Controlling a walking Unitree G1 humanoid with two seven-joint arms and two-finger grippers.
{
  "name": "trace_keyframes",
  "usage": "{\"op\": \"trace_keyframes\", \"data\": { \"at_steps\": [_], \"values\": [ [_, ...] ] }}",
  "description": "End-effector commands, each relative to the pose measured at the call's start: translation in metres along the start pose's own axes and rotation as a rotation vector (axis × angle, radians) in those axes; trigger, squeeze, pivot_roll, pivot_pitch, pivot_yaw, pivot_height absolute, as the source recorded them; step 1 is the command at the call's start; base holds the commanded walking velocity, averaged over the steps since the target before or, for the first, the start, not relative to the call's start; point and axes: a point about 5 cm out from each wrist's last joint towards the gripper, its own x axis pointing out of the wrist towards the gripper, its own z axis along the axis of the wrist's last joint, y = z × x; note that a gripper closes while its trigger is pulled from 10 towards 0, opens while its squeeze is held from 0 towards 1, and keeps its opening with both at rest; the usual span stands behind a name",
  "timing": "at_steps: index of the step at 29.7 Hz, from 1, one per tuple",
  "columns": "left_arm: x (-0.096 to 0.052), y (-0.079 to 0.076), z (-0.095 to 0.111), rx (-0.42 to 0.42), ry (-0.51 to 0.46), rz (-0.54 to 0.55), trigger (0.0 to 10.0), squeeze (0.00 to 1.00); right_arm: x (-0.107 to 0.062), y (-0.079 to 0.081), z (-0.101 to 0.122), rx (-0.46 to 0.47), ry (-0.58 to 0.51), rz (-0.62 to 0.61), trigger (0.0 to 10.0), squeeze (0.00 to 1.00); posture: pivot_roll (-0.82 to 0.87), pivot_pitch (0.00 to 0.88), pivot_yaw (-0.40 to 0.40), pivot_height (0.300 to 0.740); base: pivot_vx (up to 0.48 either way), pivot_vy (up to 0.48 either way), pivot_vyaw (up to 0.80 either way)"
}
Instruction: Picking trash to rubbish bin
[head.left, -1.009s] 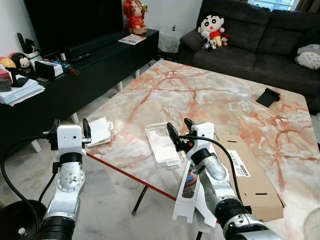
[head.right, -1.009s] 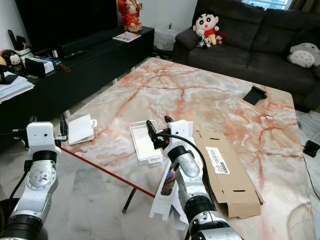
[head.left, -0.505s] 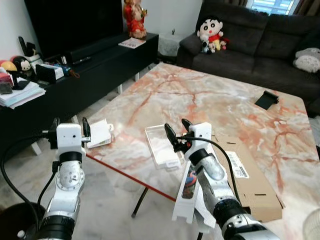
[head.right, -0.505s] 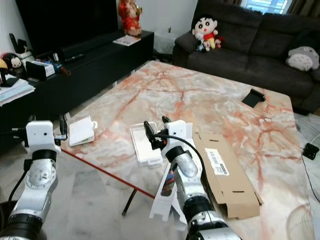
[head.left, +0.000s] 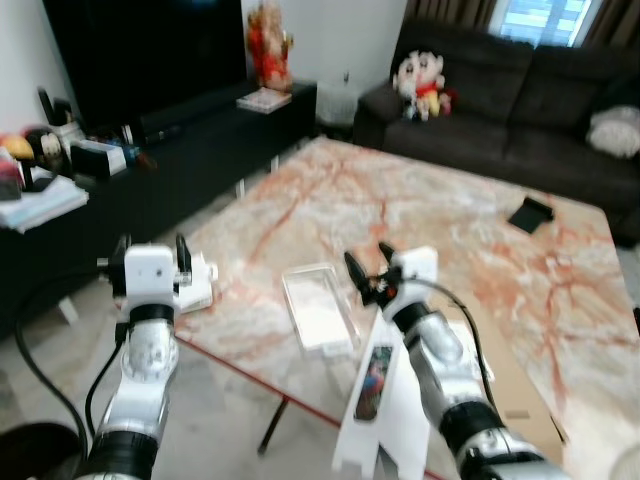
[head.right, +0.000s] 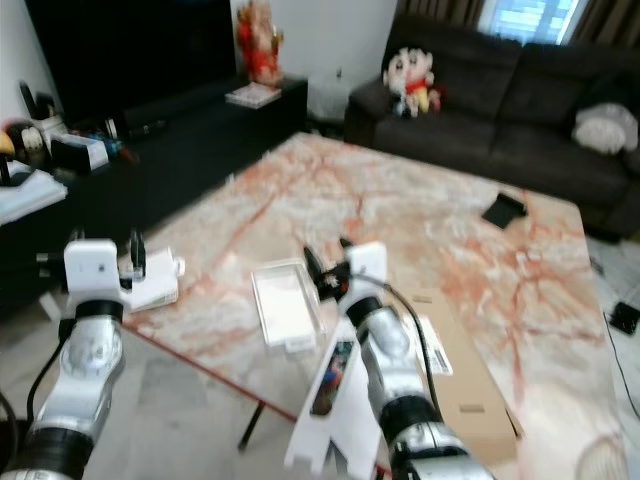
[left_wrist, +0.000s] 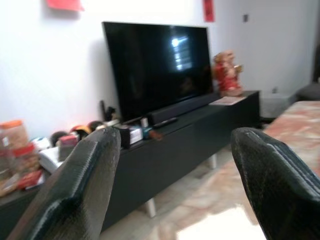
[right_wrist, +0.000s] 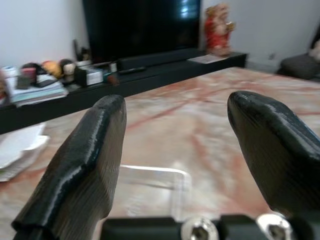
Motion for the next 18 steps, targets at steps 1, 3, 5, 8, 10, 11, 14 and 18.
{"op": "trace_keyframes", "data": {
  "at_steps": [1,3,5,8,10,11,14,18],
  "values": [
    [0.0015,-0.0066,0.005,-0.008,-0.018,-0.016,10.0,0.0,0.0009,-0.0045,0.0046,-0.015,-0.01,-0.004,10.0,0.0,0.06,0.004,-0.074,0.74,0.48,0.0,0.0],
    [0.0014,-0.0067,0.0051,-0.008,-0.019,-0.016,10.0,0.0,0.0009,-0.0044,0.0045,-0.015,-0.009,-0.003,10.0,0.0,0.06,0.004,-0.074,0.74,0.48,0.0,0.0],
    [0.0013,-0.0069,0.0052,-0.009,-0.02,-0.017,10.0,0.0,0.0008,-0.0043,0.0044,-0.014,-0.009,-0.002,10.0,0.0,0.06,0.004,-0.074,0.74,0.48,0.0,0.0],
    [0.0011,-0.0073,0.0054,-0.011,-0.021,-0.018,10.0,0.0,0.001,-0.0041,0.0044,-0.013,-0.008,-0.001,10.0,0.0,0.07,0.004,-0.075,0.74,0.48,0.0,0.0],
    [0.0008,-0.0078,0.0058,-0.014,-0.025,-0.022,10.0,0.0,0.0011,-0.004,0.0044,-0.011,-0.008,0.0,10.0,0.0,0.07,0.004,-0.075,0.74,0.48,0.0,0.0],
    [0.0008,-0.0078,0.0058,-0.014,-0.025,-0.022,10.0,0.0,0.0011,-0.004,0.0044,-0.011,-0.008,0.0,10.0,0.0,0.07,0.004,-0.075,0.74,0.48,0.0,0.0],
    [0.0009,-0.0077,0.0058,-0.014,-0.026,-0.022,10.0,0.0,0.0012,-0.0039,0.0044,-0.011,-0.008,0.0,10.0,0.0,0.07,0.004,-0.075,0.74,0.48,0.0,0.0],
    [0.0009,-0.0076,0.0058,-0.014,-0.026,-0.022,10.0,0.0,0.0012,-0.0037,0.0044,-0.011,-0.008,0.001,10.0,0.0,0.07,0.004,-0.075,0.74,0.48,0.0,0.0]
  ]
}}
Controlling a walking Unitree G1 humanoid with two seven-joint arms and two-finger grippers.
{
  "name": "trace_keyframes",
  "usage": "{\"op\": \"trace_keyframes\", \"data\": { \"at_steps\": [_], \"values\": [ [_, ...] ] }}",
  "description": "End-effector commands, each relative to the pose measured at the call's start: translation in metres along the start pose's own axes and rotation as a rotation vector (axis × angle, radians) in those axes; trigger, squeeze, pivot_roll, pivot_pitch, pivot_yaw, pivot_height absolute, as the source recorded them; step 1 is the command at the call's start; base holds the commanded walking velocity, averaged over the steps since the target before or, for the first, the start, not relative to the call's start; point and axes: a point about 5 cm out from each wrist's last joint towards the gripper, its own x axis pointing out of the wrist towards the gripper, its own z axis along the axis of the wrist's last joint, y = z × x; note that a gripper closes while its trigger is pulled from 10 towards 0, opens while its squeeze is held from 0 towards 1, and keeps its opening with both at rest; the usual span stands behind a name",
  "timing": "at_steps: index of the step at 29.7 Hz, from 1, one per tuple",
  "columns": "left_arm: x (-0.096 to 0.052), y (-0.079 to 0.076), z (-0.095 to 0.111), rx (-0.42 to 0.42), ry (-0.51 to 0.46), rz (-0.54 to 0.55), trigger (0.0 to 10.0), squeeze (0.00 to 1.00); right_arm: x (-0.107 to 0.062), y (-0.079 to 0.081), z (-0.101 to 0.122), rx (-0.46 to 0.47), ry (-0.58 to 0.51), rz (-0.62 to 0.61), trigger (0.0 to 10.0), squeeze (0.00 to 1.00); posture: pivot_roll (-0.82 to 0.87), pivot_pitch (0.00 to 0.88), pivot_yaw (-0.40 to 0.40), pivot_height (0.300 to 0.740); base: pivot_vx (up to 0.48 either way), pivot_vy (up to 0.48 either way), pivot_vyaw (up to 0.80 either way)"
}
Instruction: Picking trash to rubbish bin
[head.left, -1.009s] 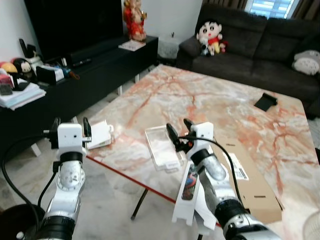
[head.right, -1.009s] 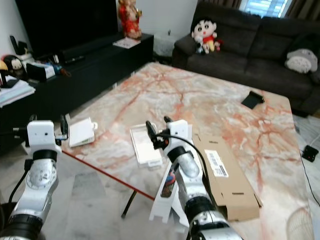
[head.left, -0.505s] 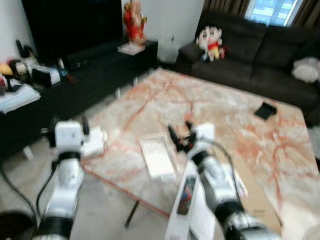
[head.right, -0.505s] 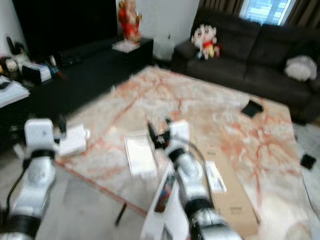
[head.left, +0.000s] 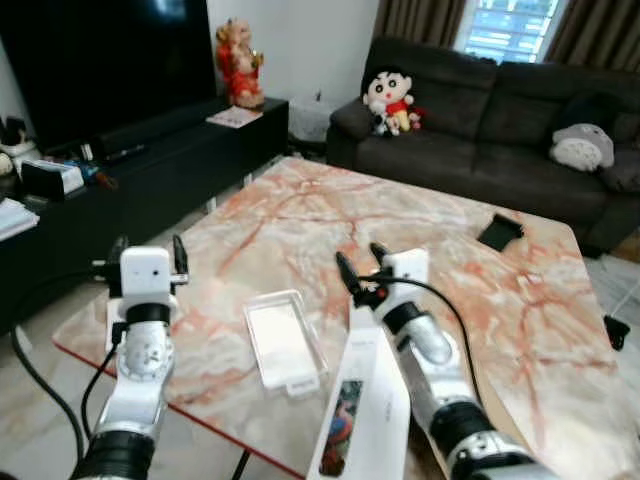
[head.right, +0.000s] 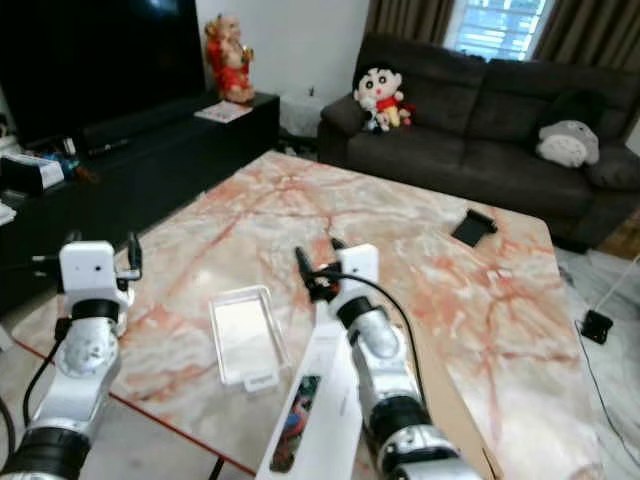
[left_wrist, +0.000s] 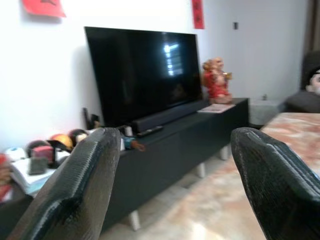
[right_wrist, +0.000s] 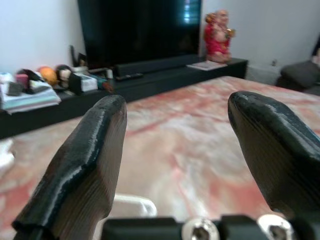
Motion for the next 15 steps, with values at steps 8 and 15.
{"op": "trace_keyframes", "data": {
  "at_steps": [8,15],
  "values": [
    [0.0014,-0.0095,0.0071,-0.015,-0.03,-0.025,10.0,0.0,-0.0034,-0.0135,0.0045,-0.018,-0.007,-0.034,10.0,0.0,0.07,0.004,-0.075,0.74,0.48,0.0,0.0],
    [0.0015,-0.0093,0.0071,-0.015,-0.03,-0.025,10.0,0.0,-0.0032,-0.0134,0.0045,-0.018,-0.007,-0.033,10.0,0.0,0.07,0.004,-0.075,0.74,0.48,0.0,0.0]
  ]
}}
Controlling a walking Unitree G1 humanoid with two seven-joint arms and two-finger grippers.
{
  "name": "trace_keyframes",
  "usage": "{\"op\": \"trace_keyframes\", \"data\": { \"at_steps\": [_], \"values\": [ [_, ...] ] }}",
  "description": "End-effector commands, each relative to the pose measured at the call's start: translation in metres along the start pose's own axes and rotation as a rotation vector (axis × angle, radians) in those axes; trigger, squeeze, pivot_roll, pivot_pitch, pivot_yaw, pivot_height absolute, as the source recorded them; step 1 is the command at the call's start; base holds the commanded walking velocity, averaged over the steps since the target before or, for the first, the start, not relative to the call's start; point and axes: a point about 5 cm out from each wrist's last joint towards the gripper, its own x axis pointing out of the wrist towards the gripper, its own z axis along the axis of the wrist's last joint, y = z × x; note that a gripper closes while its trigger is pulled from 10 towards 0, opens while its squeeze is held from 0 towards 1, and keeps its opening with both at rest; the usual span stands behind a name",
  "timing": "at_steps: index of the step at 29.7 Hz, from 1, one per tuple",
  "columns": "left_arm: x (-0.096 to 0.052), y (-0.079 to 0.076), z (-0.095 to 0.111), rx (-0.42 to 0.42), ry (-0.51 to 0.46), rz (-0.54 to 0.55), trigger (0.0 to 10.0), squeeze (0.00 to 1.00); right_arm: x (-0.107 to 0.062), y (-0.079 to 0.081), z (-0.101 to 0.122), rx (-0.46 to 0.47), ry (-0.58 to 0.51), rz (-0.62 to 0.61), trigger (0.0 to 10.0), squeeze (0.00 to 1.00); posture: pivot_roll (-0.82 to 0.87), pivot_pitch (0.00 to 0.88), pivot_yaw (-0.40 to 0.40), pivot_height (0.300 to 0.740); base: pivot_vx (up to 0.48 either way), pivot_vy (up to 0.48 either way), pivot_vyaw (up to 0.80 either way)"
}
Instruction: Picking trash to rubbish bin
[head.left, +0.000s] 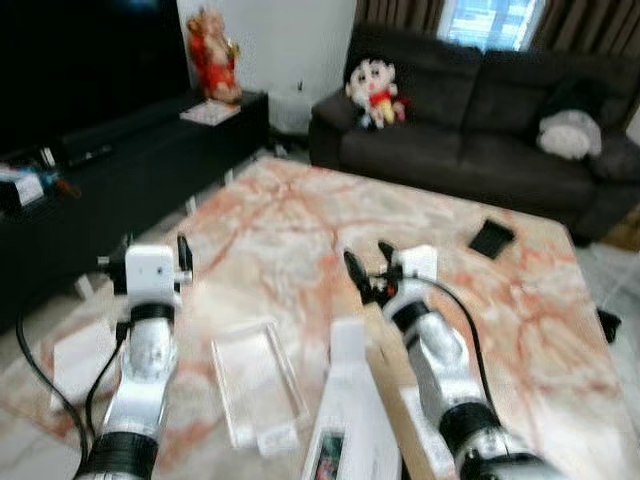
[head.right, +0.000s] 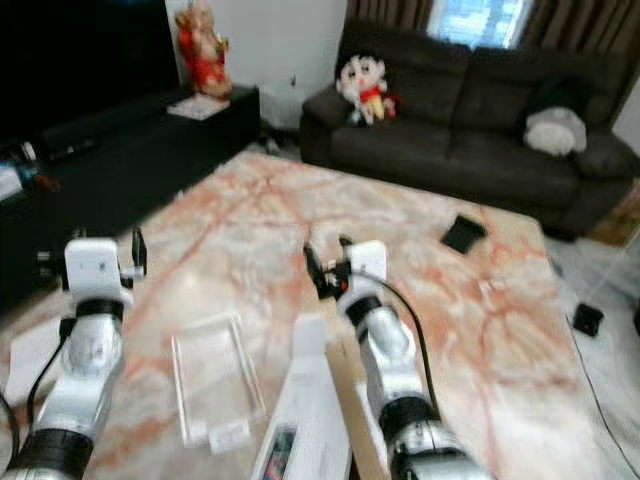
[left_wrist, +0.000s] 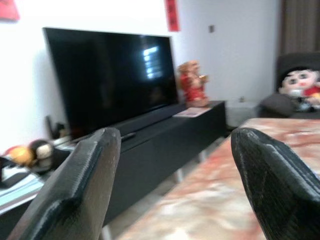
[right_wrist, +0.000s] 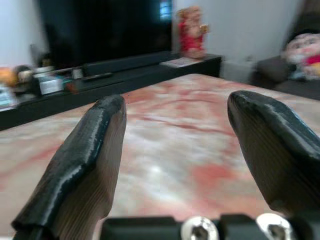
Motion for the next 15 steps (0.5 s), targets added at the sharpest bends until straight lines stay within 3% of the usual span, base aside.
{"op": "trace_keyframes", "data": {
  "at_steps": [1,15],
  "values": [
    [0.0026,-0.0058,0.0074,-0.009,-0.033,-0.012,10.0,0.0,0.0006,-0.0084,0.0067,-0.019,-0.014,-0.014,10.0,0.0,0.07,0.004,-0.075,0.74,0.48,0.0,0.0],
    [0.0026,-0.0058,0.0074,-0.01,-0.033,-0.012,10.0,0.0,0.0006,-0.0084,0.0067,-0.019,-0.014,-0.014,10.0,0.0,0.07,0.004,-0.075,0.74,0.48,0.0,0.0]
  ]
}}
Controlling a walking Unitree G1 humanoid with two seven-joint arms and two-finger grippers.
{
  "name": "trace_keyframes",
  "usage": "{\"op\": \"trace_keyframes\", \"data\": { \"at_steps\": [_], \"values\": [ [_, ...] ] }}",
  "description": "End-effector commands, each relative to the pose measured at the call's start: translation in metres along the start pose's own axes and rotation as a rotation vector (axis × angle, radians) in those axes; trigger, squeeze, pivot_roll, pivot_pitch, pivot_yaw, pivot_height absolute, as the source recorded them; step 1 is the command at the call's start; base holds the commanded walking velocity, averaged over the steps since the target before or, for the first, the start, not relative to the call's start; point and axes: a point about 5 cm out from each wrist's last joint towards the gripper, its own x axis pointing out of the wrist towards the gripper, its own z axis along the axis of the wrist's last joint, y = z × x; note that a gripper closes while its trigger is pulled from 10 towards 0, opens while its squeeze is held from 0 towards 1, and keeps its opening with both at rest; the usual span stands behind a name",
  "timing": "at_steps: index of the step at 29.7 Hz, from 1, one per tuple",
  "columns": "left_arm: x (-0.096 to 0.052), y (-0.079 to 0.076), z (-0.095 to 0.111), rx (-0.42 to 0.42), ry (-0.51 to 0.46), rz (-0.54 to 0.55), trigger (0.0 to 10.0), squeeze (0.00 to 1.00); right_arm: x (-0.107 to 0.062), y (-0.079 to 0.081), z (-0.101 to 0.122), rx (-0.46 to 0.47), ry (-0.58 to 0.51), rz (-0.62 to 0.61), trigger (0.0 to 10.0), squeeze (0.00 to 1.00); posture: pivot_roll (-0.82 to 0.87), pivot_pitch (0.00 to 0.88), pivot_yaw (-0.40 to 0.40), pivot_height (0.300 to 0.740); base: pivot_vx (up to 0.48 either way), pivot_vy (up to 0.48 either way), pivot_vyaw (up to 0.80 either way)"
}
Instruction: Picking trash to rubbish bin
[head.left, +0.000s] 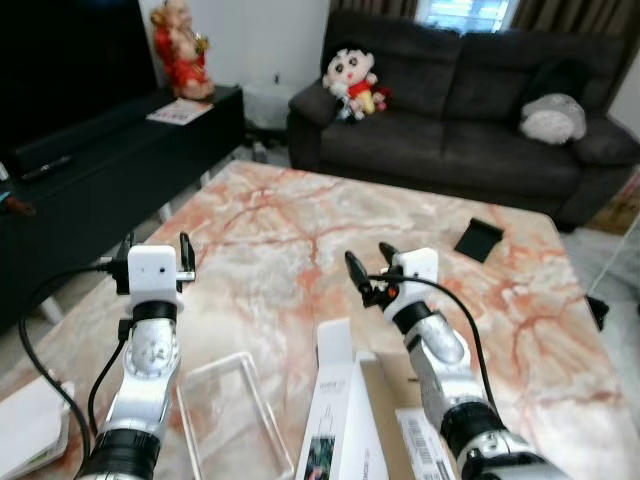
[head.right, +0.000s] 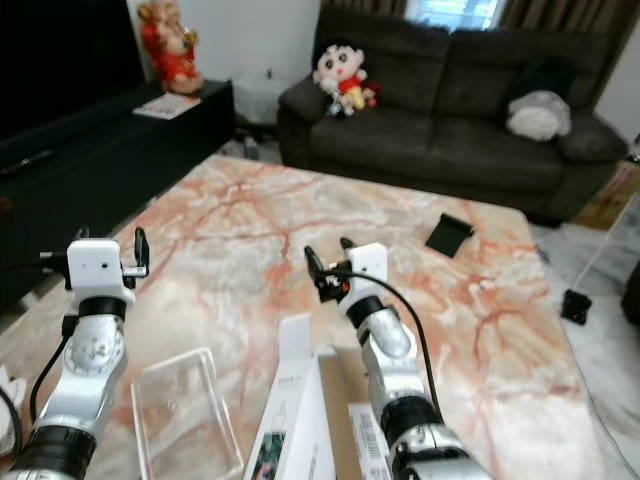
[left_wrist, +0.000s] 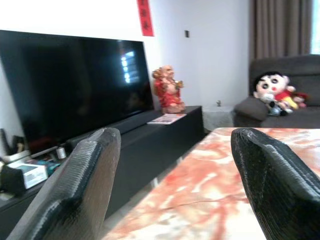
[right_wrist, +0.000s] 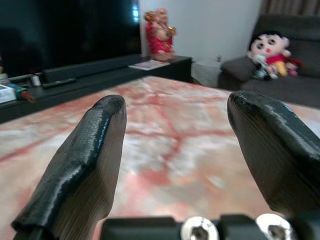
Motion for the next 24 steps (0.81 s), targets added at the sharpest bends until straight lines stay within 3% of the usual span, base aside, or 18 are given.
{"op": "trace_keyframes", "data": {
  "at_steps": [1,12,17,24],
  "values": [
    [0.002,0.008,0.002,0.022,-0.018,0.016,10.0,0.0,0.006,0.007,0.005,0.003,-0.019,0.026,10.0,0.0,0.07,0.004,-0.075,0.74,0.48,0.0,0.0],
    [0.002,0.008,0.003,0.022,-0.018,0.015,10.0,0.0,0.006,0.007,0.005,0.004,-0.019,0.025,10.0,0.0,0.07,0.004,-0.075,0.74,0.48,0.0,0.0],
    [-0.007,-0.002,-0.014,0.171,0.066,-0.125,10.0,0.0,0.006,0.011,0.004,0.014,-0.015,0.049,10.0,0.0,0.06,0.0,-0.072,0.74,0.0,0.0,0.0],
    [-0.006,-0.003,-0.014,0.168,0.065,-0.129,10.0,0.0,0.006,0.011,0.004,0.013,-0.012,0.051,10.0,0.0,0.06,0.0,-0.072,0.74,0.0,0.0,0.0]
  ]
}}
